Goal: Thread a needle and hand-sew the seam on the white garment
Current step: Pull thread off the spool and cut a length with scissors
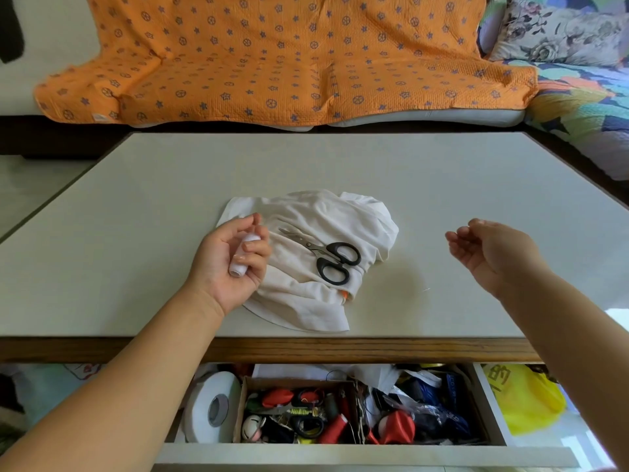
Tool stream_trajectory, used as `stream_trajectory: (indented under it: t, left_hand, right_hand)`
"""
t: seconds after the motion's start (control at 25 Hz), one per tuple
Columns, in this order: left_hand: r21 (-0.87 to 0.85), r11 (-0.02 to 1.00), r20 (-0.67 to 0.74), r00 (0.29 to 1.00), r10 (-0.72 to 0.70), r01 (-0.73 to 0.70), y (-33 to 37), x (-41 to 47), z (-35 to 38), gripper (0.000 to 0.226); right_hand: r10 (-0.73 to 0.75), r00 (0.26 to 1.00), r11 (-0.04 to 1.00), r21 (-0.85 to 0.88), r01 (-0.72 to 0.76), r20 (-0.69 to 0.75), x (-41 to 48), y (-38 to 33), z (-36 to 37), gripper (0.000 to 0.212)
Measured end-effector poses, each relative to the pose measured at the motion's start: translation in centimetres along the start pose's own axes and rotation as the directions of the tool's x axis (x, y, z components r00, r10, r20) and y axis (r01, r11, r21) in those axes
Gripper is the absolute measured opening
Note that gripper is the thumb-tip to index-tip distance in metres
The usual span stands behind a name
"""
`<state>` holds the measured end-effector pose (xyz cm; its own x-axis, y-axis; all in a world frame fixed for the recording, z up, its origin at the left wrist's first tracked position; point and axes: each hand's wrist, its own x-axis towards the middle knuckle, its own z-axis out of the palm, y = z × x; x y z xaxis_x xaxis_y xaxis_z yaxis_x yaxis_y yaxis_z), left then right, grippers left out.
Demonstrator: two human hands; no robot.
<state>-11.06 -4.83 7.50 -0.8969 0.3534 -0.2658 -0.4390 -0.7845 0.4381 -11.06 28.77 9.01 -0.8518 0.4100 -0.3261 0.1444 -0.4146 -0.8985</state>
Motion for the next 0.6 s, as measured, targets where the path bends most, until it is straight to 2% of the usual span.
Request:
stream_trajectory:
  t: [0.16,0.24,0.32,0.4,0.44,0.52,0.56,0.6]
  left_hand:
    - [0.147,0.985,-0.145,0.983,0.109,-0.087,-0.3,0.3,0.5,0.016]
    - [0.200,0.973,-0.177,0.972,0.155,-0.119,0.1,0.5,0.5,0.009]
    - [0.226,0.966,-0.192,0.967,0.167,-0.122,0.4,0.4,0.4,0.007]
    - [0.281,0.954,-0.187,0.970,0.158,-0.102,0.2,0.3,0.7,0.009]
    - [0.328,0.940,-0.177,0.972,0.157,-0.092,-0.1,0.2,1.1,0.010]
    - [0.437,0.896,-0.164,0.973,0.164,-0.078,-0.9,0.1,2.1,0.011]
    - [0.494,0.866,-0.155,0.973,0.171,-0.073,-1.3,0.1,2.6,0.012]
    - [0.549,0.833,-0.142,0.974,0.178,-0.072,-1.6,0.0,3.1,0.013]
  right_hand:
    - [-0.049,0.998,0.989,-0.143,0.043,-0.041,0.6,0.3,-0.1,0.021]
    - [-0.094,0.992,0.972,-0.224,0.074,-0.080,0.7,0.0,-0.1,0.021]
    - [-0.156,0.985,0.907,-0.406,0.115,-0.069,1.0,0.1,-0.4,0.018]
    - [-0.154,0.987,0.737,-0.662,0.140,0.038,1.2,0.5,-0.7,0.015]
    - [-0.135,0.987,0.596,-0.789,0.149,0.085,1.3,0.6,-0.9,0.017]
    - [-0.177,0.977,0.181,-0.972,0.151,0.118,1.7,0.3,-1.1,0.027]
    - [-0.241,0.963,-0.005,-0.993,0.121,0.119,1.6,-0.1,-1.1,0.032]
    - [-0.344,0.931,-0.064,-0.992,0.107,0.123,1.2,-0.5,-0.8,0.035]
